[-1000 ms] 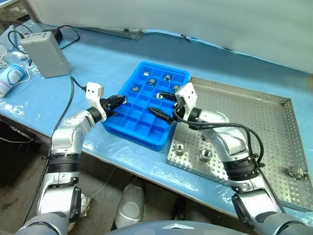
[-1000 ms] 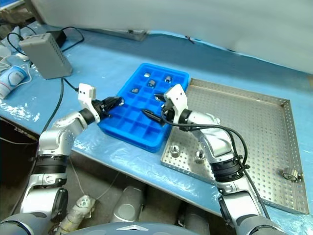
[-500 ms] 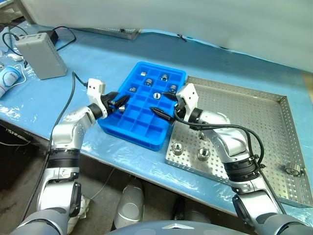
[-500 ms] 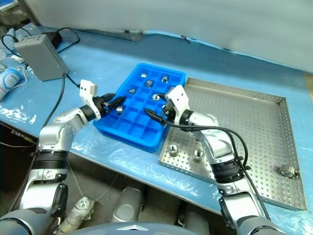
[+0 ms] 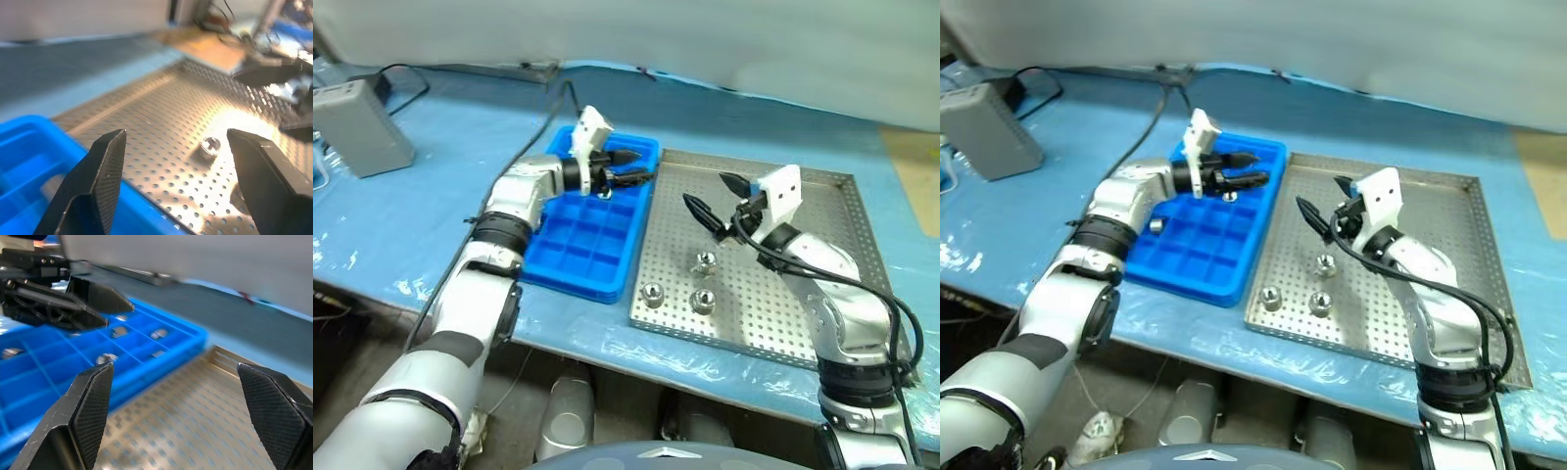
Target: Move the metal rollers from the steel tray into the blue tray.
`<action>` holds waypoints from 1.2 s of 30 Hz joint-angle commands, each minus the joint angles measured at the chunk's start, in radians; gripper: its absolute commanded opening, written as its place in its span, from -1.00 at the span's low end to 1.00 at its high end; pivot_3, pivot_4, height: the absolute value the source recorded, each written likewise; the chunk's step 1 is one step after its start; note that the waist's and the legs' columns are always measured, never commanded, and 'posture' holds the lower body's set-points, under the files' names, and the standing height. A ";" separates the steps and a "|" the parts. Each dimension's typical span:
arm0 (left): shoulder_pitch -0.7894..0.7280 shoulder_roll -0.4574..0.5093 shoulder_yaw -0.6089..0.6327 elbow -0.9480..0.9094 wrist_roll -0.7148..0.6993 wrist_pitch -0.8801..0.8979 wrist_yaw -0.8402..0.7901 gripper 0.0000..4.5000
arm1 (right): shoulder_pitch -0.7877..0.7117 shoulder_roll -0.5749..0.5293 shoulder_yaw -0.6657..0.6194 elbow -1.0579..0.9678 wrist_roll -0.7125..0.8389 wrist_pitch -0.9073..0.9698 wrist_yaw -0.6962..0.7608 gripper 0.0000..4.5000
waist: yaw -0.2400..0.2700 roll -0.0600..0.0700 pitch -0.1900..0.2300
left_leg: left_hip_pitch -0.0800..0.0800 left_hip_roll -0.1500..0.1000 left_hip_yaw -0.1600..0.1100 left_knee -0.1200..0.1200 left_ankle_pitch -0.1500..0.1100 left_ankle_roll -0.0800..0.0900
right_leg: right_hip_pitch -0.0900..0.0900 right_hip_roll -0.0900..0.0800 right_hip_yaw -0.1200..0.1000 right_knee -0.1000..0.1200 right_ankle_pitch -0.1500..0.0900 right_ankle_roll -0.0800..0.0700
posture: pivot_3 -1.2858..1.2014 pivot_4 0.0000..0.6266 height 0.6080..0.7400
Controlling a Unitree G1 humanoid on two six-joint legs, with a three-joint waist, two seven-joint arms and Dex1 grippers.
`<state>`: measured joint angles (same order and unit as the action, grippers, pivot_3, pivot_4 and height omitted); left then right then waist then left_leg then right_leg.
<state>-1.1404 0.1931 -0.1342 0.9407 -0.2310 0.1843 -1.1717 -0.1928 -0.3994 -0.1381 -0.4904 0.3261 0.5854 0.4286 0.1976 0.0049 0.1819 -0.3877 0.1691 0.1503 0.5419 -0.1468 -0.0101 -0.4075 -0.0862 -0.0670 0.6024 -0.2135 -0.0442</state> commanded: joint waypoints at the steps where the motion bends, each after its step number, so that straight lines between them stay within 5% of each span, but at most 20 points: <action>1: -0.065 -0.049 -0.040 0.126 0.063 -0.105 -0.129 0.53 | 0.081 0.021 -0.038 -0.162 0.001 0.028 -0.082 0.87 | -0.041 0.000 0.000 | -0.001 -0.001 0.000 0.000 -0.001 0.001 | 0.000 0.000 0.000 -0.001 0.000 0.001 | -0.11 -0.52 1.00; 11: -0.115 -0.129 -0.085 0.306 0.231 -0.298 -0.159 0.53 | 0.286 0.079 -0.028 -0.354 -0.041 0.058 -0.231 0.87 | -0.157 0.000 0.000 | -0.001 0.000 0.001 0.000 -0.004 0.007 | 0.005 0.001 -0.003 -0.015 0.000 0.006 | -0.25 -0.52 1.00; 23: -0.066 -0.161 -0.091 0.327 0.311 -0.333 -0.180 0.53 | 0.310 0.075 0.014 -0.326 -0.090 0.045 -0.246 0.87 | -0.162 0.000 0.000 | 0.000 -0.001 0.003 0.003 -0.008 0.015 | 0.009 -0.002 -0.002 -0.018 0.005 -0.001 | -0.23 -0.52 1.00; 36: -0.046 -0.192 -0.137 0.358 0.441 -0.257 -0.004 0.53 | 0.283 0.065 0.042 -0.302 -0.136 0.059 -0.253 0.87 | -0.163 0.000 0.000 | 0.000 -0.001 0.004 0.004 -0.009 0.016 | 0.010 -0.002 -0.002 -0.019 0.005 -0.001 | -0.23 -0.52 1.00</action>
<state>-1.1794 0.0082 -0.2647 1.3015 0.1954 -0.0801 -1.1974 0.0952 -0.3298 -0.0987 -0.7679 0.2033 0.6446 0.1879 0.0345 0.0049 0.1819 -0.3877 0.1683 0.1539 0.5455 -0.1555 0.0056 -0.3978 -0.0883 -0.0690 0.5838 -0.2088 -0.0453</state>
